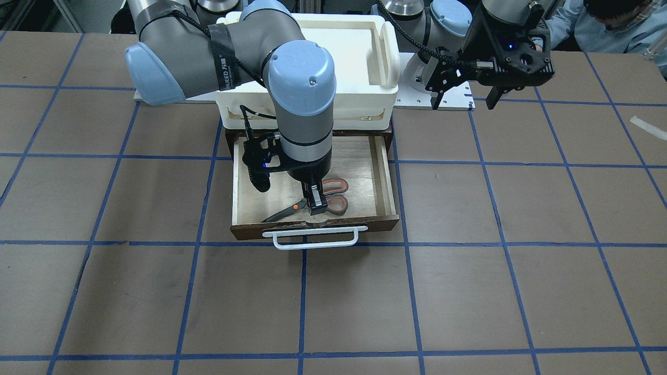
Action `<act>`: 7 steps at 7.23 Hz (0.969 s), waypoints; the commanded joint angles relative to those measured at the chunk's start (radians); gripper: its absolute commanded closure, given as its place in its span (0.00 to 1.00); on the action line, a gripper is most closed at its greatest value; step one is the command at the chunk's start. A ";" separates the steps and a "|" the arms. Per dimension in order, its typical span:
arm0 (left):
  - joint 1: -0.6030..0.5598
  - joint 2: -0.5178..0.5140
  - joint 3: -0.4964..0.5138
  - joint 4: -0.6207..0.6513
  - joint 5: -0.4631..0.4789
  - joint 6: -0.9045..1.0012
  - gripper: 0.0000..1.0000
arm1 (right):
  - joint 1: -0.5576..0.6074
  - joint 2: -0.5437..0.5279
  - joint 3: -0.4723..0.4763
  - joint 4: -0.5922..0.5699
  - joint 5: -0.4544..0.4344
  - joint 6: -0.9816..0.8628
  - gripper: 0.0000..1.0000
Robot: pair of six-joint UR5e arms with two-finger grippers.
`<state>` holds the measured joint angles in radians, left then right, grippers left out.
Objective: Put scissors in drawer and close it
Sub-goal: 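Open the right gripper and raise it away from the drawer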
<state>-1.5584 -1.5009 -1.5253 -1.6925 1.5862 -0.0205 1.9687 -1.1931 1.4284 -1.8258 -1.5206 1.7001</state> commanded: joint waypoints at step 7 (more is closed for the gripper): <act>-0.003 -0.056 0.019 0.039 -0.005 -0.071 0.00 | -0.606 -0.275 0.004 0.118 -0.010 -1.486 0.00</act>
<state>-1.5602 -1.5387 -1.5115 -1.6693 1.5825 -0.0727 1.4717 -1.4368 1.4308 -1.7252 -1.4937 0.4778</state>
